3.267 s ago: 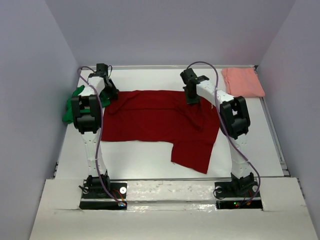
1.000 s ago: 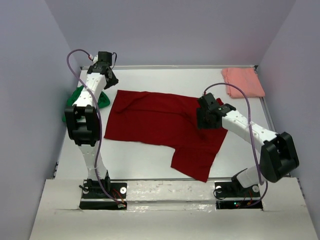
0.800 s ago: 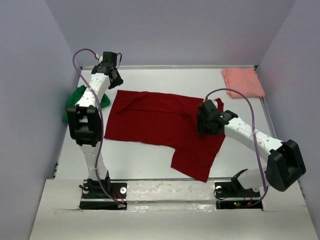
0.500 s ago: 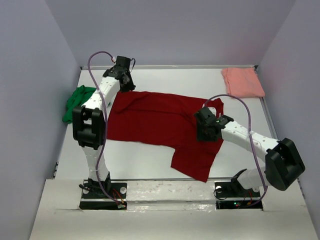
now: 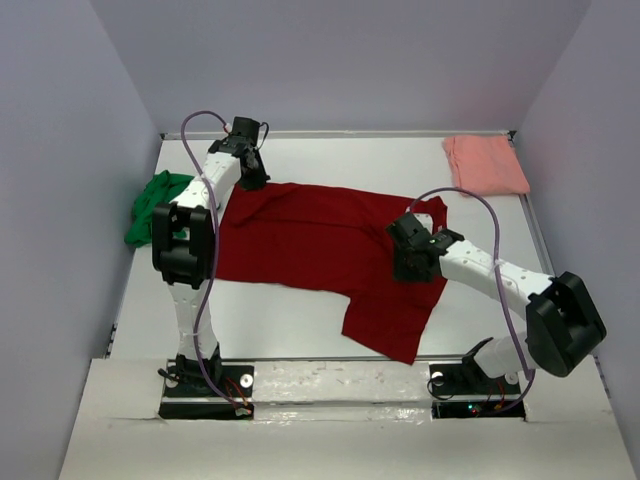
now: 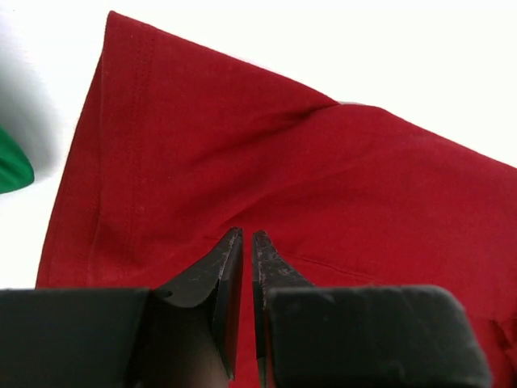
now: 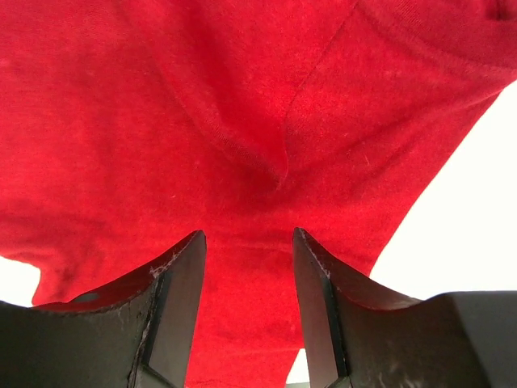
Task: Fold and stack the t-shirts
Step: Fold the tshirt
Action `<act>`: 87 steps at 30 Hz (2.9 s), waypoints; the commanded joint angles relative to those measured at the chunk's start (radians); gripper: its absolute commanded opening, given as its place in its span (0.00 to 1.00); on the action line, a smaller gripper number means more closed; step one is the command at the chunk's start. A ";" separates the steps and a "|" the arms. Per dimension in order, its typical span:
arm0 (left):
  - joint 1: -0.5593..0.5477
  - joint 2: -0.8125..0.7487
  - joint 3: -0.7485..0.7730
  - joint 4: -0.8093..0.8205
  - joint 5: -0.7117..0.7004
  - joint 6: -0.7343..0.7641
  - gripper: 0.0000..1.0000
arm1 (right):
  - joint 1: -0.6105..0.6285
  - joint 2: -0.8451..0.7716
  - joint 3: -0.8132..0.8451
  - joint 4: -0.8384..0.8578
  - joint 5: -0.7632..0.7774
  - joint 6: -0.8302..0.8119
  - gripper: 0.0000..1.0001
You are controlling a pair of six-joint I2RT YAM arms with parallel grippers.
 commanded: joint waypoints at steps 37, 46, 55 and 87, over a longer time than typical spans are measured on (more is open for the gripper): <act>-0.013 -0.240 -0.060 0.045 0.133 0.054 0.20 | 0.005 0.253 0.187 -0.024 0.211 0.153 0.00; -0.032 -0.235 -0.086 0.055 0.133 0.059 0.20 | 0.005 0.314 0.420 -0.126 0.436 0.136 0.00; -0.050 -0.231 -0.097 0.054 0.132 0.074 0.20 | -0.096 0.423 0.592 -0.142 0.466 0.050 0.00; -0.061 -0.136 -0.125 0.055 0.107 0.073 0.20 | -0.262 0.555 0.787 -0.039 0.227 -0.215 0.60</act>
